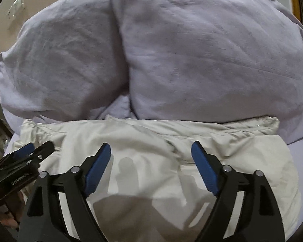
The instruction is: Fold large clothes
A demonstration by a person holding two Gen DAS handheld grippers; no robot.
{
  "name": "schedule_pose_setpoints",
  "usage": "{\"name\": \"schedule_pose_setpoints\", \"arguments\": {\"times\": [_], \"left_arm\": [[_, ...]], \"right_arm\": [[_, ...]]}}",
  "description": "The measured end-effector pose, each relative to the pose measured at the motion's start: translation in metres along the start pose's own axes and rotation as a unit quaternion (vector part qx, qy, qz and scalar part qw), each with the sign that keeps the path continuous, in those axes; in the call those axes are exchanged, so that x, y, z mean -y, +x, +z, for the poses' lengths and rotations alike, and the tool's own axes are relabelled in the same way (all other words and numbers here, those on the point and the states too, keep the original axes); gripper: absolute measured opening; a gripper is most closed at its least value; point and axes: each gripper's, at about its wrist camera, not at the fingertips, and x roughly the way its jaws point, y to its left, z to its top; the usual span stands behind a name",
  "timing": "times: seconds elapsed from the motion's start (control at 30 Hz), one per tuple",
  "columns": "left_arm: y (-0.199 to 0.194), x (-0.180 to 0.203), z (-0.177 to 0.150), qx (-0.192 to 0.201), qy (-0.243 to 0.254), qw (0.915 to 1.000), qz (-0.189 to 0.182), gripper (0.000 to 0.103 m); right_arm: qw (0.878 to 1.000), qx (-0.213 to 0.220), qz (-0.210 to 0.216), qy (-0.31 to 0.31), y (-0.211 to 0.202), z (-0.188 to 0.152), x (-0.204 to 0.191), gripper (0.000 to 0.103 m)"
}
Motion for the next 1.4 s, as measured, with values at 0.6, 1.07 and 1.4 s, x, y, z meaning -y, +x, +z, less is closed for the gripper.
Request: {"name": "schedule_pose_setpoints", "arguments": {"times": [0.6, 1.07, 1.4], "left_arm": [[0.080, 0.015, -0.023, -0.021, 0.020, 0.9984, 0.048, 0.090], [0.090, -0.016, -0.057, -0.015, 0.007, 0.9992, 0.036, 0.098], [0.084, -0.015, -0.064, -0.016, 0.008, 0.9991, 0.037, 0.100]], "right_arm": [[0.999, -0.020, -0.042, 0.008, 0.060, -0.030, -0.011, 0.096], [0.999, -0.014, -0.011, 0.037, 0.052, -0.037, 0.017, 0.102], [0.999, -0.019, -0.001, 0.044, 0.051, -0.035, 0.024, 0.102]]}}
